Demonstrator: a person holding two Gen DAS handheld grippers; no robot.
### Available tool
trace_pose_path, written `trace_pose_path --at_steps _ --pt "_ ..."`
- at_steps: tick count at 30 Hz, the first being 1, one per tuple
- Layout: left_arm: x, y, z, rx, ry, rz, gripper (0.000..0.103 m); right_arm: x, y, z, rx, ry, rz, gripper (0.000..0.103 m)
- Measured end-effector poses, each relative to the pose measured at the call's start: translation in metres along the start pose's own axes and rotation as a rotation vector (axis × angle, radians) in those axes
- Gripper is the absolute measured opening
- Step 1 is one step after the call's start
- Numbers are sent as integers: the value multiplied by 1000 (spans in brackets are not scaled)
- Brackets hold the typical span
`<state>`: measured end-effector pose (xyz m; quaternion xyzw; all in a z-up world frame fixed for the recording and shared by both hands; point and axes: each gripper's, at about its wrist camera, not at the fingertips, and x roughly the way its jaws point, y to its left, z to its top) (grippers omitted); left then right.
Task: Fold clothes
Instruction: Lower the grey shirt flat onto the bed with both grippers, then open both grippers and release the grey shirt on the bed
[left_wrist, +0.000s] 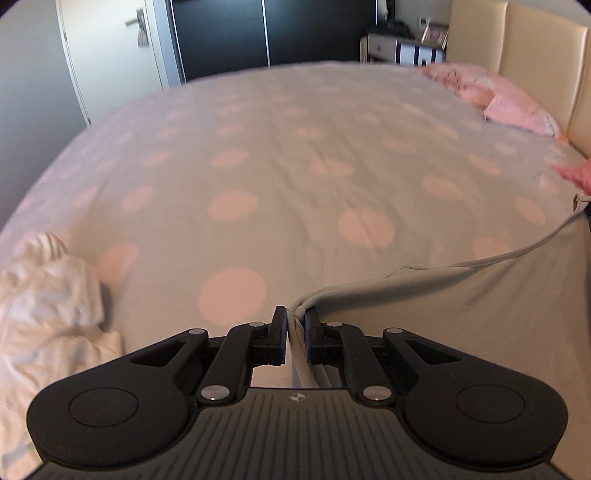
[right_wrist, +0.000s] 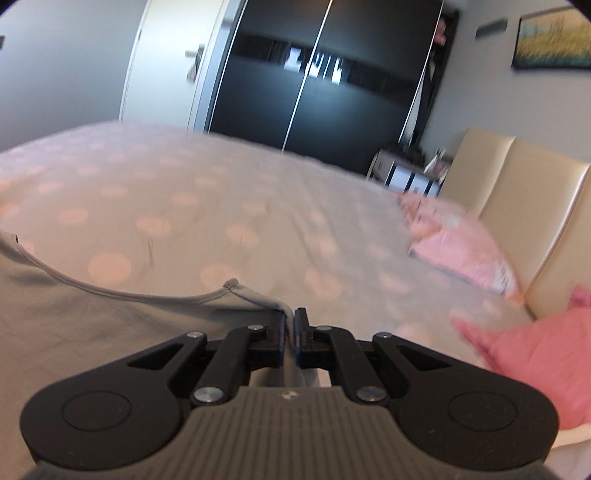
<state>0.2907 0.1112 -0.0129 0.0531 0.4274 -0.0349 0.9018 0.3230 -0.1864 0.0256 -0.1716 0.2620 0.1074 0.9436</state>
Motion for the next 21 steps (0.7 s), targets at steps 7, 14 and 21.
trace_pose_path --at_steps 7,14,21 --pt "45 2 -11 -16 132 7 8 71 8 -21 14 142 53 6" --pt "48 9 -12 -42 162 -15 21 83 1 -24 65 226 87 30" --pt "23 23 -9 -89 150 -39 44 58 -40 -17 219 231 112 41"
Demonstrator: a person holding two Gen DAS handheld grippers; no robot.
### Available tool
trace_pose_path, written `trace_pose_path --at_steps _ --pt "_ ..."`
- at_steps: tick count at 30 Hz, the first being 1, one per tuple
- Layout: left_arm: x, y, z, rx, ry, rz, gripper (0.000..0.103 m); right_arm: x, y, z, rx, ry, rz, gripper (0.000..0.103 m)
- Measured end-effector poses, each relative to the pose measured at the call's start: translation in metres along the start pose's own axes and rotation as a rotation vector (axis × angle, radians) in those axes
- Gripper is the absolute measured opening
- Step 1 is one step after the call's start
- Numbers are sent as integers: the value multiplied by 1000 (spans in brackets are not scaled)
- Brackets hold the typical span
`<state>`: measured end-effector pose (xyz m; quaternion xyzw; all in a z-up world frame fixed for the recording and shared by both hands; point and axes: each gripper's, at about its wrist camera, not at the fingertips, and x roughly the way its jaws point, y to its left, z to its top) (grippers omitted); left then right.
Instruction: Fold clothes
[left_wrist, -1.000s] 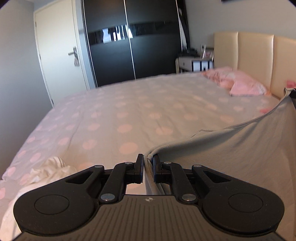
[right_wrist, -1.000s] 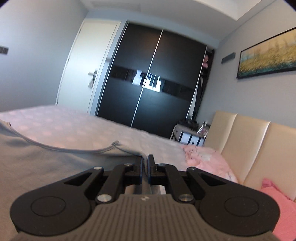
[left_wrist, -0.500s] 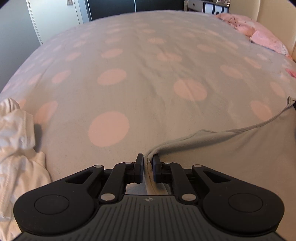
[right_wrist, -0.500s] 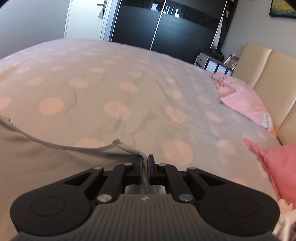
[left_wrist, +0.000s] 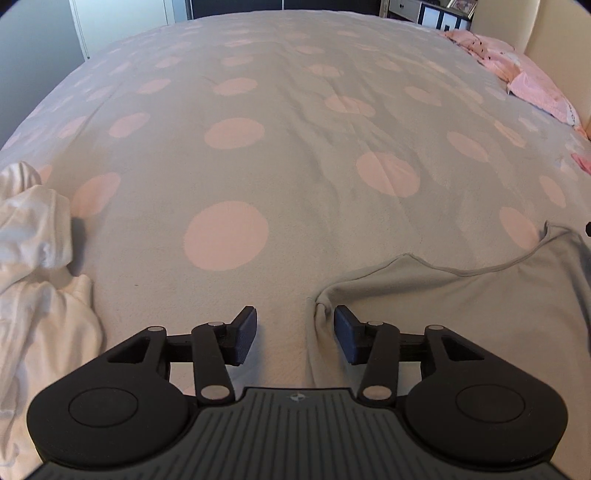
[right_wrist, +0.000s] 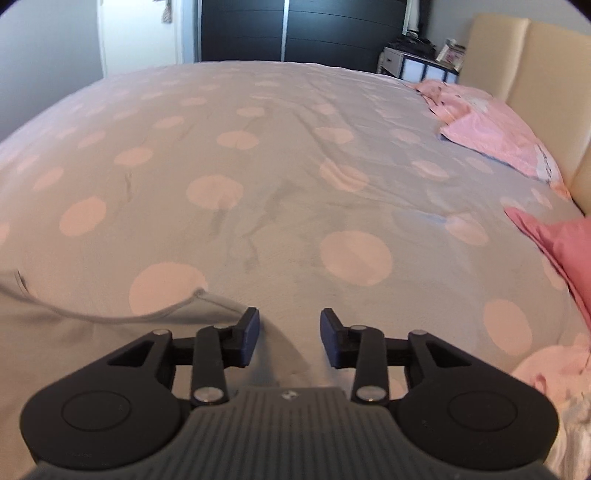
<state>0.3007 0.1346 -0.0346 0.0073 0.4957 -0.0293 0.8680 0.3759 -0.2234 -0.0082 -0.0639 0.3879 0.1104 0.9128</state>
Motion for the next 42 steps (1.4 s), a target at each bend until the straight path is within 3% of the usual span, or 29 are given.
trace_pose_path --at_steps 8,14,19,29,36,37,39,42 --pt "-56 9 -31 -24 -13 -20 45 -51 -19 -24 -19 36 15 42" --pt "-93 0 -77 -13 -4 -42 43 -92 -18 -61 -52 100 24 39" --pt "-121 -20 -123 7 -10 -100 43 -133 -16 -91 -48 100 53 39" --pt "-121 -41 -208 -28 43 -114 43 -191 -20 -181 3 160 115 39" --pt "-116 -47 -221 -38 41 -112 43 -200 -15 -230 9 241 151 39" --pt "-114 -49 -220 -38 43 -109 42 -200 -13 -234 -1 248 147 36" --pt "-112 -50 -220 -43 46 -103 33 -198 -11 -238 -16 256 131 7" --pt "-111 -52 -221 -41 48 -106 28 -204 -11 -237 -37 241 99 5"
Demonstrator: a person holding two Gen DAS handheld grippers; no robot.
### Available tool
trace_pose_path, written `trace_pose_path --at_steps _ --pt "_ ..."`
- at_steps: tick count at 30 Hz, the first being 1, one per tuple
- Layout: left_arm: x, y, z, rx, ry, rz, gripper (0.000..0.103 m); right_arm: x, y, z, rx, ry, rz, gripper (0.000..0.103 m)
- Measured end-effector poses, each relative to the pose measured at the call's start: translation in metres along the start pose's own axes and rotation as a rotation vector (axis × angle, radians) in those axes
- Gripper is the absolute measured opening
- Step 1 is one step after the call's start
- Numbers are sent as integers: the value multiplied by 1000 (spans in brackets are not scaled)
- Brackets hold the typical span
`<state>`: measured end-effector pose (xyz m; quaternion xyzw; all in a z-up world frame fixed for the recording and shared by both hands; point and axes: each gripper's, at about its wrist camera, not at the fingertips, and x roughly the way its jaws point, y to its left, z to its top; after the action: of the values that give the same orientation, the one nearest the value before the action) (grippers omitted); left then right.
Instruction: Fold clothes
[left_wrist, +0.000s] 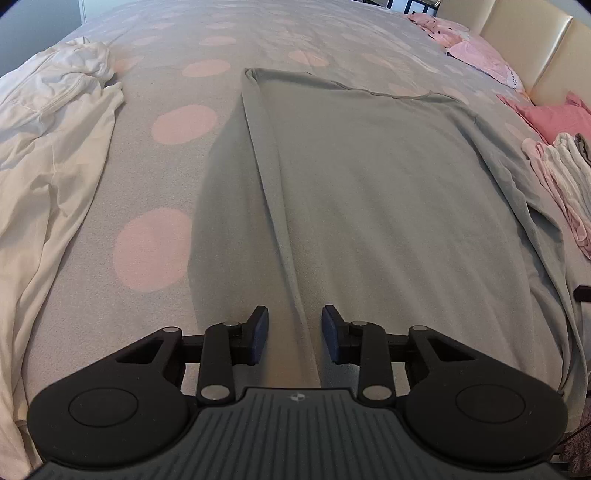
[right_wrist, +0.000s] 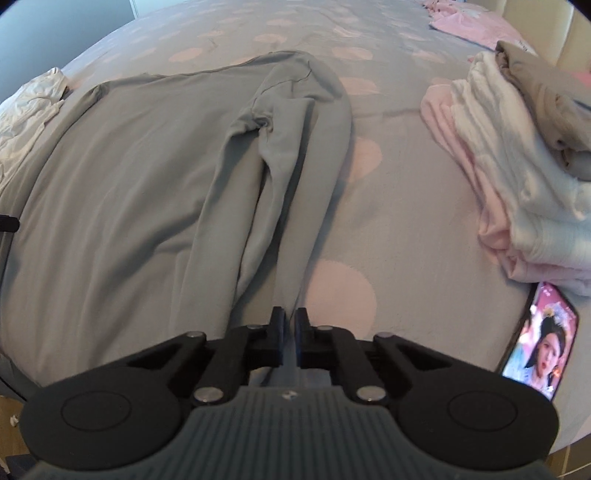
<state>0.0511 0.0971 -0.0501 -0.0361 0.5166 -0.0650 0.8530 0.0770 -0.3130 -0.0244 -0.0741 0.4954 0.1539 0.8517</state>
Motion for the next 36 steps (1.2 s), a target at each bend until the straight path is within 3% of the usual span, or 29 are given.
trace_pose_path --at_steps 5,9,14,18,23,29,31,36 --pt "1 -1 0 2 2 -9 23 -35 -22 23 -34 -91 -136 0" --pt "2 -1 1 -5 4 -15 23 -60 -62 47 69 -151 -187 0" --pt "2 -2 1 -11 7 -20 23 -54 -75 52 196 -114 -31 8" --pt "0 -3 2 -8 0 -20 23 -32 -43 41 128 -48 35 28" --pt "-3 -7 6 1 -19 -30 23 -10 -14 30 53 28 90 35" --pt "2 -9 8 15 -10 -31 23 19 1 15 2 115 54 33" --pt "3 -8 8 15 -5 -29 23 24 6 9 -12 125 43 10" --pt "2 -8 9 3 -3 -35 23 15 7 12 -46 104 7 6"
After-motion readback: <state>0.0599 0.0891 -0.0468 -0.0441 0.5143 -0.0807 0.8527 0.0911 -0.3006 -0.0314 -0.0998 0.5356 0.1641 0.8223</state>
